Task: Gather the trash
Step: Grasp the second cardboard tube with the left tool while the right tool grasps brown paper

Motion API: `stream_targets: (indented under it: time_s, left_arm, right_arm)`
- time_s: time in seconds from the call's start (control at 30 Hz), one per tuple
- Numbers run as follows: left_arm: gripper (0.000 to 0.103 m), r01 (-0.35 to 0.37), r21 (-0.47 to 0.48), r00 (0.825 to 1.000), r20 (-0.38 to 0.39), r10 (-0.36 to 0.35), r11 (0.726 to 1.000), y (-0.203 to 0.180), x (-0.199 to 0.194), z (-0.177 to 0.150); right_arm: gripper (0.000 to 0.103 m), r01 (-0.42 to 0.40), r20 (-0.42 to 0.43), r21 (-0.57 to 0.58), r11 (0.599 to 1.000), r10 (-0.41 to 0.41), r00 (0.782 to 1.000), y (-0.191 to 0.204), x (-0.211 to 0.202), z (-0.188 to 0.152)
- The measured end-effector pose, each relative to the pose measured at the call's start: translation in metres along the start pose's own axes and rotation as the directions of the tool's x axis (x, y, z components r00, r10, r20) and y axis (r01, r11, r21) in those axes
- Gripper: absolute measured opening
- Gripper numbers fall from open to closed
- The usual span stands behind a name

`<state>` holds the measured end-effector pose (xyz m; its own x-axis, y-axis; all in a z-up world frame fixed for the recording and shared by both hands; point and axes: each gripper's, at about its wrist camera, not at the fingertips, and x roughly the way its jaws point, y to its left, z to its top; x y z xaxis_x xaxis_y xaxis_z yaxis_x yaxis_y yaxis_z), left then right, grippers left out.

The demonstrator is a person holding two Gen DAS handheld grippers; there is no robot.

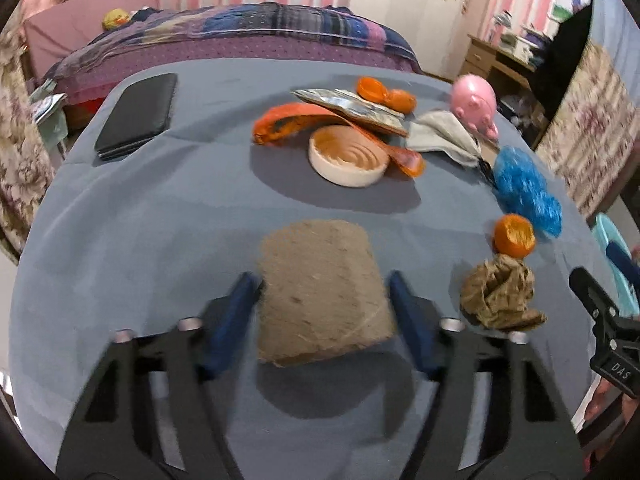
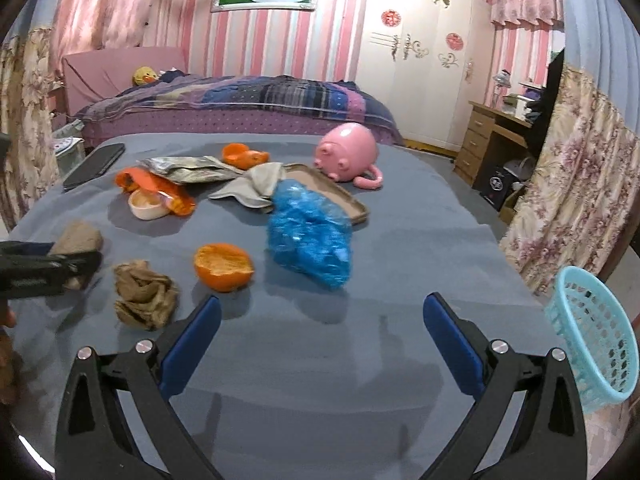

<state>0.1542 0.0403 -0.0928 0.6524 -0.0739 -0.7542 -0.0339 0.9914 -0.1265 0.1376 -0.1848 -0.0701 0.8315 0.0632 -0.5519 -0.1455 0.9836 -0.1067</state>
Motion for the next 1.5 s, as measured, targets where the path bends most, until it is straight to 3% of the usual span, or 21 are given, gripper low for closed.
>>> stream_targets:
  time_s: [0.1, 0.23, 0.33, 0.53, 0.6, 0.7, 0.77, 0.87, 0.97, 1.03, 1.17, 1.5]
  left_arm:
    - [0.052, -0.002, 0.021, 0.999, 0.034, 0.002, 1.0, -0.002, -0.01, -0.004]
    - [0.051, -0.065, 0.032, 0.995, 0.079, 0.062, 0.997, 0.01, -0.028, -0.012]
    - [0.051, -0.087, 0.001, 0.991, 0.1, 0.087, 0.996, 0.029, -0.041, -0.018]
    - [0.051, -0.1, -0.071, 0.987, 0.119, 0.108, 0.992, 0.058, -0.055, -0.032]
    - [0.051, -0.107, -0.074, 0.986, 0.12, 0.115, 0.992, 0.061, -0.055, -0.034]
    - [0.052, -0.107, -0.074, 0.985, 0.125, 0.115, 0.992, 0.059, -0.053, -0.034]
    - [0.052, -0.097, -0.076, 0.985, 0.134, 0.107, 0.992, 0.057, -0.053, -0.034]
    - [0.052, -0.092, -0.076, 0.985, 0.138, 0.102, 0.993, 0.053, -0.053, -0.034]
    - [0.052, -0.095, -0.066, 0.985, 0.139, 0.103, 0.993, 0.046, -0.053, -0.033]
    - [0.052, -0.093, -0.057, 0.985, 0.143, 0.101, 0.994, 0.041, -0.054, -0.033]
    - [0.052, -0.086, -0.043, 0.983, 0.161, 0.092, 0.995, 0.028, -0.057, -0.03]
    - [0.052, -0.066, -0.03, 0.984, 0.162, 0.07, 0.997, 0.011, -0.055, -0.031]
  right_arm:
    - [0.099, -0.039, 0.009, -0.015, 0.999, 0.039, 0.999, 0.011, -0.002, 0.001]
    - [0.099, -0.097, 0.016, -0.029, 0.995, 0.098, 0.995, 0.029, -0.002, 0.004]
    - [0.099, -0.14, 0.036, -0.046, 0.989, 0.142, 0.989, 0.047, -0.003, 0.005]
    - [0.097, -0.168, -0.025, -0.085, 0.982, 0.167, 0.986, 0.077, 0.019, 0.005]
    - [0.091, -0.177, -0.044, -0.085, 0.98, 0.174, 0.984, 0.08, 0.024, 0.007]
    - [0.074, -0.218, -0.071, -0.086, 0.972, 0.213, 0.975, 0.083, 0.03, 0.01]
    - [0.054, -0.259, -0.08, -0.098, 0.961, 0.252, 0.965, 0.086, 0.031, 0.009]
    - [0.041, -0.27, -0.058, -0.104, 0.957, 0.265, 0.962, 0.086, 0.027, 0.008]
    - [0.039, -0.266, -0.026, -0.097, 0.959, 0.265, 0.964, 0.08, 0.019, 0.009]
    - [0.031, -0.265, -0.01, -0.093, 0.96, 0.265, 0.964, 0.071, 0.014, 0.01]
    - [0.025, -0.257, 0.013, -0.084, 0.963, 0.259, 0.966, 0.051, 0.006, 0.014]
    - [0.02, -0.241, 0.007, -0.064, 0.968, 0.242, 0.97, 0.024, 0.002, 0.012]
